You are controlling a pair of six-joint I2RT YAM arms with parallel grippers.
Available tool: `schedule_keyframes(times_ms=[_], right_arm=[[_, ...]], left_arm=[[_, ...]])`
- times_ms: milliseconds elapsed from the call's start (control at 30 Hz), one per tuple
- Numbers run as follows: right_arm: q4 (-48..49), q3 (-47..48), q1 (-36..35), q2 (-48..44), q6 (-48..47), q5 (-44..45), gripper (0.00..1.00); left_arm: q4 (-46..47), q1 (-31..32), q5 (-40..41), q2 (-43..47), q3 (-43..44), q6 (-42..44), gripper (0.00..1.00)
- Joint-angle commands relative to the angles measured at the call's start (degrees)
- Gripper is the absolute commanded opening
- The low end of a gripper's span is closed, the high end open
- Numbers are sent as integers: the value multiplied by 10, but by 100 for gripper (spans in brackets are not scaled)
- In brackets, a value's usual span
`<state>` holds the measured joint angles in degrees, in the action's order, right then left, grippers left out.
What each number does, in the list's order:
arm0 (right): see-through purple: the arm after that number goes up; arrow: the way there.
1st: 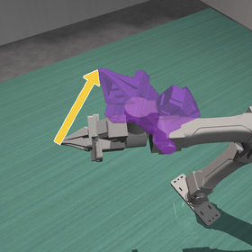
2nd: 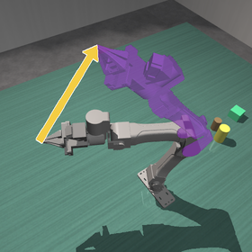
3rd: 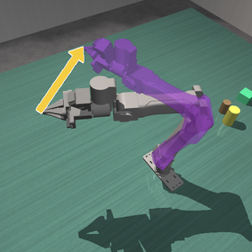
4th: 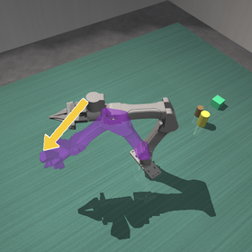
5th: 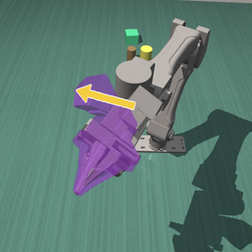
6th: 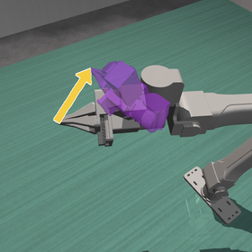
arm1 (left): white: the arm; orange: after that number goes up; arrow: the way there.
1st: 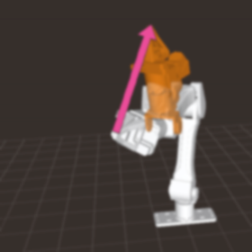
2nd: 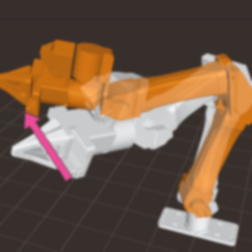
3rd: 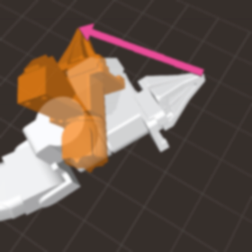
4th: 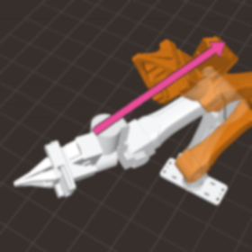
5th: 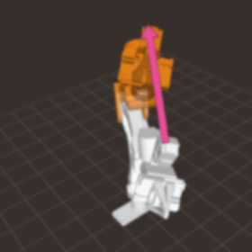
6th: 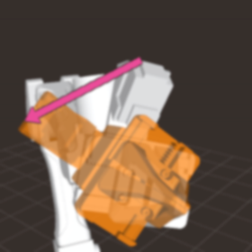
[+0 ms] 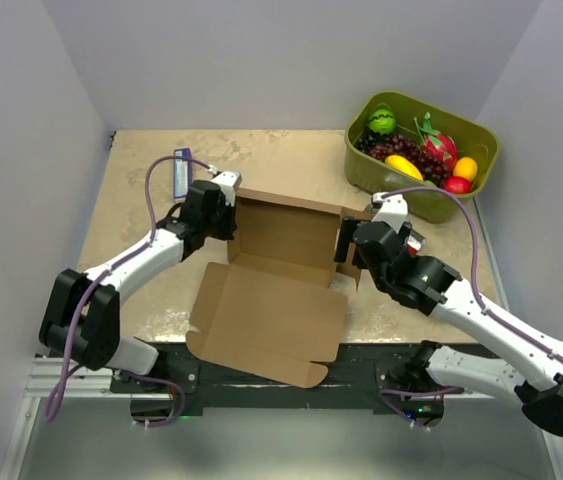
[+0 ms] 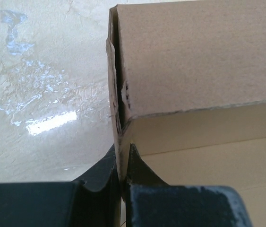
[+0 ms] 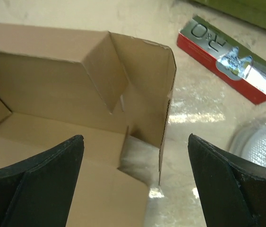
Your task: Fold the paper box
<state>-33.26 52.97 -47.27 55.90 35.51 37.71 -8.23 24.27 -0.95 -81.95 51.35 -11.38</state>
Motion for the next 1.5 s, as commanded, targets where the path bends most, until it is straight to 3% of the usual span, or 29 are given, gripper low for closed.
schedule_keyframes(times_ms=[0, 100, 433, 533, 633, 733, 767, 867, 1200, 1467], right_arm=[[-34, -15, 2, -16, -4, -6, 93], [-20, -31, 2, -9, -3, -37, 89], [11, -52, 2, 60, 8, -55, 82], [24, -61, 2, 66, 8, -57, 75], [24, -61, 2, 75, 8, -57, 61], [14, -59, 2, 80, 5, -47, 38], [11, -57, 2, 80, 4, -44, 25], [-8, -50, 2, 75, 4, -31, 10], [-24, -42, 2, 41, 3, -31, 0], [-32, -35, 2, 38, 2, -28, 0]], left_arm=[[-89, -14, -41, -22, 66, 34, 0], [-104, -22, -39, -36, 78, 68, 0], [-36, -34, -46, -24, 37, 61, 0], [-29, -34, -52, -22, 32, 63, 0], [-24, -34, -56, -20, 29, 65, 0], [-12, -34, -54, -10, 19, 72, 0], [-11, -34, -44, -9, 18, 73, 0], [-9, -34, -6, -3, 13, 79, 0], [8, -17, 112, 21, -3, 89, 0], [3, -2, 191, 14, -3, 97, 0]])
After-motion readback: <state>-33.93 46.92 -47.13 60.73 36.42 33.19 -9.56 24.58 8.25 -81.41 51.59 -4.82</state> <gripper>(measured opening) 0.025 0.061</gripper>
